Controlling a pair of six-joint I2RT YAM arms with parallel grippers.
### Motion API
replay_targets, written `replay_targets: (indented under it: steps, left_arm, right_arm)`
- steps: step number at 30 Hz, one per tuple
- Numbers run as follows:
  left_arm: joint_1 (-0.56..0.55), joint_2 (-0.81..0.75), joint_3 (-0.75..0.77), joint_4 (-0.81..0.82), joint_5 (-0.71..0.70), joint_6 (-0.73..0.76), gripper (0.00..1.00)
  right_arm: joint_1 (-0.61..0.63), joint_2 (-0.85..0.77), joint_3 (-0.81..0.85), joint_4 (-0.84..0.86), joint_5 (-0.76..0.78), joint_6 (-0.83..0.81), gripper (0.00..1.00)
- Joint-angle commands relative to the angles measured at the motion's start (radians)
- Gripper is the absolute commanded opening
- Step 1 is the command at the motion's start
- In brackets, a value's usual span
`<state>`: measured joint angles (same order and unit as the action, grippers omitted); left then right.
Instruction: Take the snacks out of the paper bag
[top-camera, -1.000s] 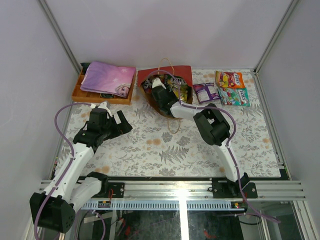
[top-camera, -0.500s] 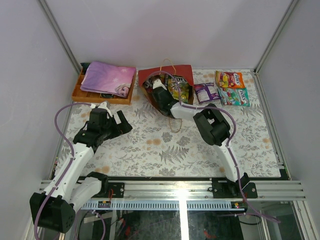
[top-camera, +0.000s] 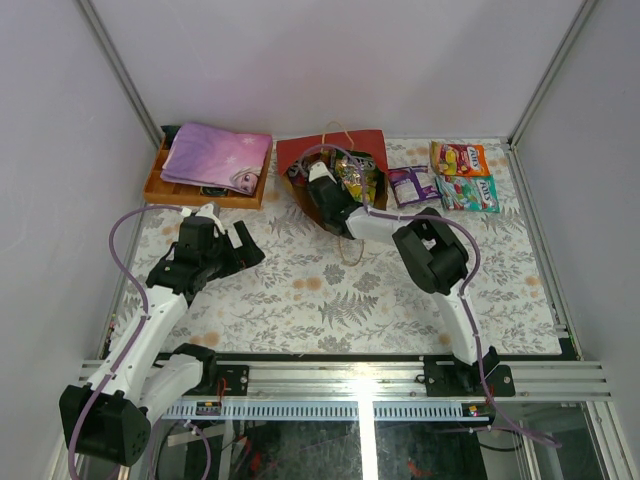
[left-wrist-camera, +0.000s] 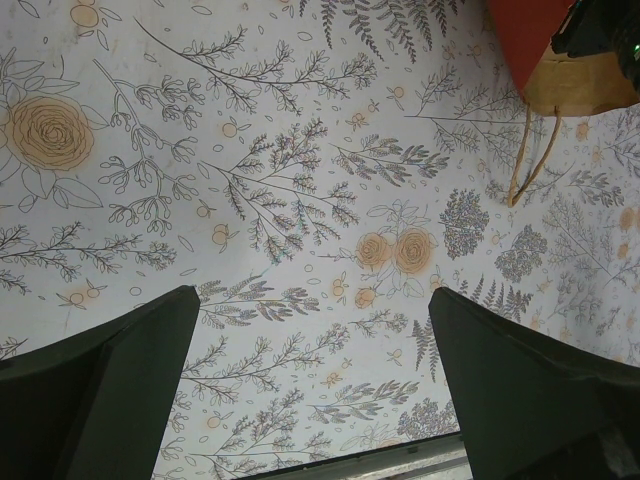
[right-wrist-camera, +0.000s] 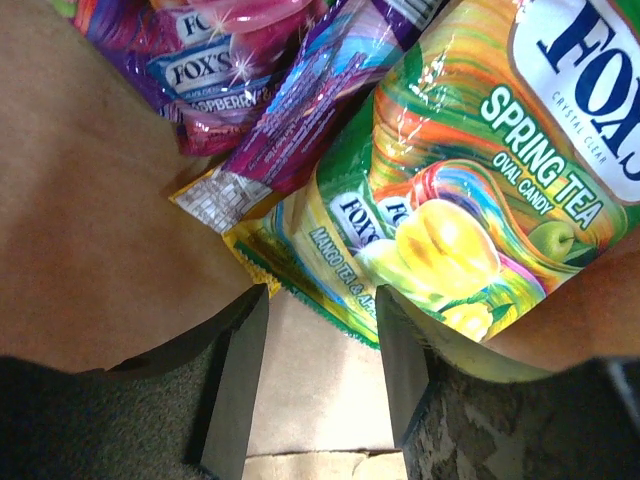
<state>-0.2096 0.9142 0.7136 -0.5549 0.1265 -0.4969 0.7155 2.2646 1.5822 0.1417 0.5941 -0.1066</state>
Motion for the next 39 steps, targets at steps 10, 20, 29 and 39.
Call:
replay_targets:
  steps: [10,20,29,39]
  left_arm:
    - [0.001,0.0,0.009,0.027,-0.002,0.012,1.0]
    - [0.001,0.004,0.009,0.027,-0.003,0.012,1.0]
    - [0.002,0.007,0.01,0.027,0.0,0.014,1.0]
    - [0.002,0.01,0.01,0.027,0.004,0.014,1.0]
  right_arm:
    - [0.009,-0.088,-0.014,0.042,-0.155,0.035,0.51]
    - [0.009,-0.011,0.108,-0.026,-0.095,-0.014,0.44]
    - [0.009,0.002,0.095,-0.057,-0.15,0.017,0.42]
    - [0.008,0.021,0.089,-0.077,-0.155,0.028,0.5]
